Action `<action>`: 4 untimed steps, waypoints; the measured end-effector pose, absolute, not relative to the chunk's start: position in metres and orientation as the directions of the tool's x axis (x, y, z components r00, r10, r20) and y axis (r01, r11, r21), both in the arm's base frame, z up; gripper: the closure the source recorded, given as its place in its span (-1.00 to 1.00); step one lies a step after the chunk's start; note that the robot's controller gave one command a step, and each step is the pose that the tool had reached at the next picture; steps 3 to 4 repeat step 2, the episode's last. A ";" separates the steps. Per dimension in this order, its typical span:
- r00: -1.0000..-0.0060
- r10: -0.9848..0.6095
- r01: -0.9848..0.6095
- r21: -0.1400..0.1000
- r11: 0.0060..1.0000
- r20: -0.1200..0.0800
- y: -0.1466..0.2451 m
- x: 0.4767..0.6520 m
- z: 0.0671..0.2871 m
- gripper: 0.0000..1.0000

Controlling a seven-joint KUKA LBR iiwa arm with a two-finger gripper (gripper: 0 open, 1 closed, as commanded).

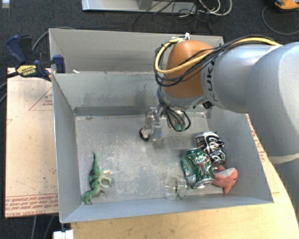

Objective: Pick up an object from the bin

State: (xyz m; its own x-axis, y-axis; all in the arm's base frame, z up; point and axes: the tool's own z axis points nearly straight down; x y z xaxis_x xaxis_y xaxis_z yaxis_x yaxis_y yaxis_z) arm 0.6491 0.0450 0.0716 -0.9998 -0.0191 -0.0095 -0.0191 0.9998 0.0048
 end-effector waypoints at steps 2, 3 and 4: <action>-0.998 -0.066 -0.066 0.005 0.998 -0.015 0.055 0.653 0.210 1.00; -0.998 -0.066 -0.066 0.005 0.998 -0.015 0.055 0.653 0.210 1.00; -0.998 -0.066 -0.066 0.005 0.998 -0.015 0.055 0.653 0.210 1.00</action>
Offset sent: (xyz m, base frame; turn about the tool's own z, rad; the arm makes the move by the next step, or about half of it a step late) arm 0.0032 0.0090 0.1372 -0.0477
